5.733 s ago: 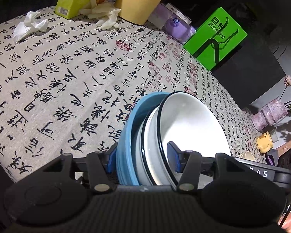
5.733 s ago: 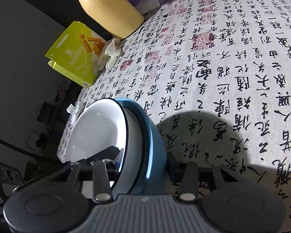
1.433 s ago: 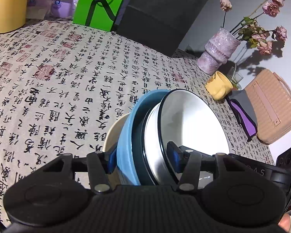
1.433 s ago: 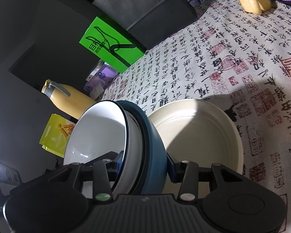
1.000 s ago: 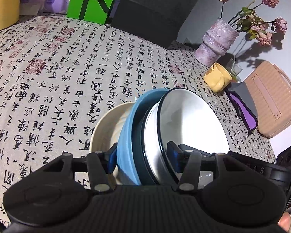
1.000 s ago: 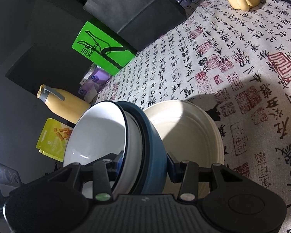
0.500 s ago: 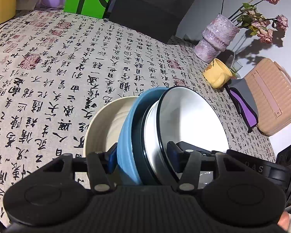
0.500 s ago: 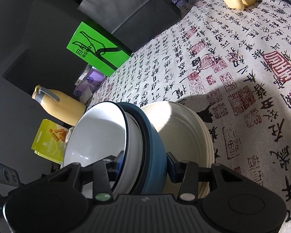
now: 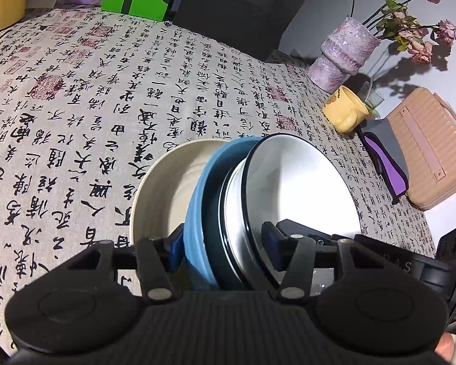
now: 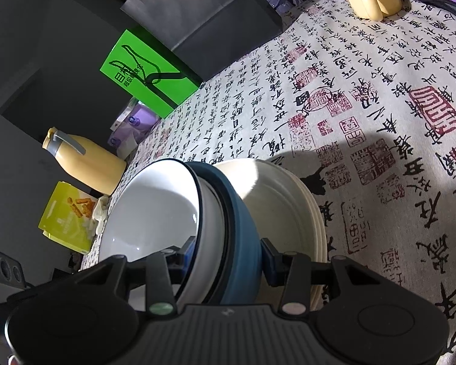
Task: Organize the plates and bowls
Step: 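Lower the blue bowl stack onto the cream plates with both grippers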
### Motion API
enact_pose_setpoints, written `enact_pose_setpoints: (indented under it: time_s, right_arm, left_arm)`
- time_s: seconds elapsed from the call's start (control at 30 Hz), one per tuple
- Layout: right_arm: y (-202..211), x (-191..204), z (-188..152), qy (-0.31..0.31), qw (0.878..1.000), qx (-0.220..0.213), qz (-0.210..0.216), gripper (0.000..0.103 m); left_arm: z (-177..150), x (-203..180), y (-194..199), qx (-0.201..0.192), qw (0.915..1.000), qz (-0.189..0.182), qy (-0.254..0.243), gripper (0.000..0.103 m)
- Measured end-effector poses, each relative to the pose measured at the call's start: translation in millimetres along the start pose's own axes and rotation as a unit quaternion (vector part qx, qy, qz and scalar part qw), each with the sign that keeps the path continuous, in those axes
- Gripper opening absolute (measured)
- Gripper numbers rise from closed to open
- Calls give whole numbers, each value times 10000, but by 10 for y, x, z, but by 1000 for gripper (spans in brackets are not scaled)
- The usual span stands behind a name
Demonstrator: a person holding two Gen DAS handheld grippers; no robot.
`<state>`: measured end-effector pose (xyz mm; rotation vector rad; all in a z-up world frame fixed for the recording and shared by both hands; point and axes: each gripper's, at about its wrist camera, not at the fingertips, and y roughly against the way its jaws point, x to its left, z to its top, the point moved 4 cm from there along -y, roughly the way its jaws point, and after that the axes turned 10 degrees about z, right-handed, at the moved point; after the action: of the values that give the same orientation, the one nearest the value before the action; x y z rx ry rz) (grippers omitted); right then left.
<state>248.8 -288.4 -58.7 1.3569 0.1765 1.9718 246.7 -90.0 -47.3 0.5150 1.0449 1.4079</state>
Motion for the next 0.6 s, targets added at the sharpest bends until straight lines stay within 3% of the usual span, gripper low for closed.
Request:
enact_pose_setpoints:
  time_s: [0.3,0.5,0.6]
  right_arm:
    - [0,11,-9,58,10000,-10,-3,44]
    - [49,15,-2,59,9999,-107,22,47]
    - [117,48,9,165,9996,-219,49,57]
  left_arm:
    - [-12,18,52,-106,9999,-53,8,54]
    - [1,43,156,-288,9995,-87,28,68]
    - [7,58,213,-404,9991,-136,37,74]
